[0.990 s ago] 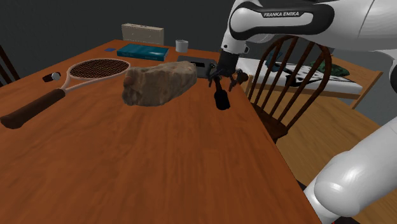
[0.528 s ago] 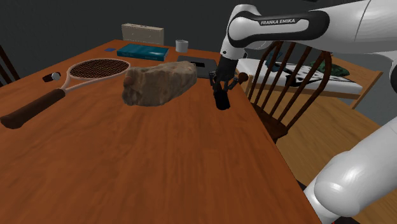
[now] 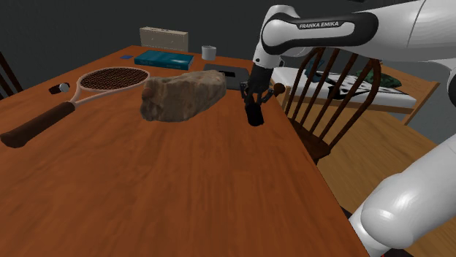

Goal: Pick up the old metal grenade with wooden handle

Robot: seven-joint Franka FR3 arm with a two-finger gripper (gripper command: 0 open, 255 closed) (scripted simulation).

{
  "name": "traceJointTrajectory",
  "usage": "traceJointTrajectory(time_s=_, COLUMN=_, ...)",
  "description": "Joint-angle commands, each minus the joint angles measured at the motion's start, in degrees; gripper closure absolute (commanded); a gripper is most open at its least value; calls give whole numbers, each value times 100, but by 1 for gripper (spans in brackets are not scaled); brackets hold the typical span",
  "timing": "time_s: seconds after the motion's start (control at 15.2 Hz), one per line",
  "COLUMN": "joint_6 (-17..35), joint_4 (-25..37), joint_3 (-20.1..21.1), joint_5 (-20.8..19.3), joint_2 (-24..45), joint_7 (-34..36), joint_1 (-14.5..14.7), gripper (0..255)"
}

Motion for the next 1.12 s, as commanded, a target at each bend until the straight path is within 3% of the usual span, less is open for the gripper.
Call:
traceJointTrajectory(time_s=0.0, joint_6=-85, joint_4=60, joint_3=-1, joint_5=-3, joint_2=-2, joint_7=5, joint_1=0, gripper=255)
traceJointTrajectory(time_s=1.06, joint_6=-1183, joint_4=1280, joint_3=-18, joint_5=-32, joint_2=115, joint_7=118, joint_1=-10, gripper=255)
